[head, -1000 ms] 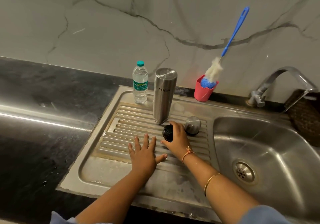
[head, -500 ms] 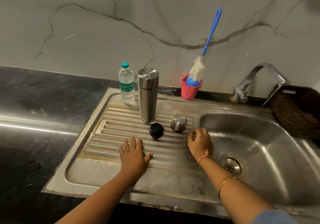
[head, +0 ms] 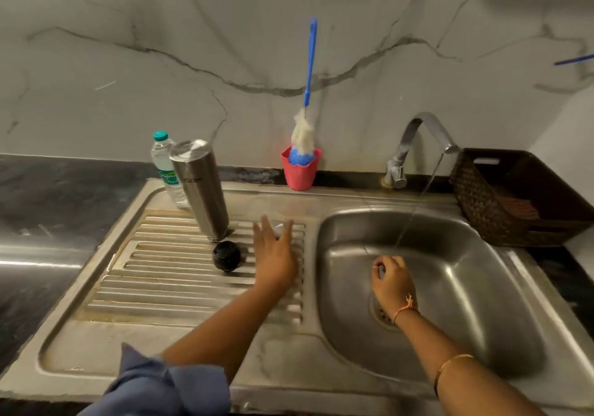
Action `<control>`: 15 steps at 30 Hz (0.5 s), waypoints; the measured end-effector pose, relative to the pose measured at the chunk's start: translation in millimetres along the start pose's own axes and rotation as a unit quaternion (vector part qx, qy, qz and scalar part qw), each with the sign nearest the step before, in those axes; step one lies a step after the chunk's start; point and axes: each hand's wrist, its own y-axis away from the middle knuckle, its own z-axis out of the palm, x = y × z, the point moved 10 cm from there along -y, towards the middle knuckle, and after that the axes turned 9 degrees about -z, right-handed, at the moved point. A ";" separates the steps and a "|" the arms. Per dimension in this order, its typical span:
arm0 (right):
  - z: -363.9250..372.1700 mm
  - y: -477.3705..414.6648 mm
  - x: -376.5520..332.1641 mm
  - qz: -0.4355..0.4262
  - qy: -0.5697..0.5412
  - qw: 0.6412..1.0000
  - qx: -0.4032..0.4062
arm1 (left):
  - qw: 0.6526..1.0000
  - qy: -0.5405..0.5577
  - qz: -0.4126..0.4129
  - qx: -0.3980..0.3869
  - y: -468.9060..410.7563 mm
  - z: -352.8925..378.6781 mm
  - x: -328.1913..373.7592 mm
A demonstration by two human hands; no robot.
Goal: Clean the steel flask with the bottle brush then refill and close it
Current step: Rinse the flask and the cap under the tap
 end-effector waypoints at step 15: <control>-64.0 -86.1 69.8 0.018 -0.233 0.972 -0.014 | 0.665 0.673 -0.248 -0.210 2.1 81.3 142.7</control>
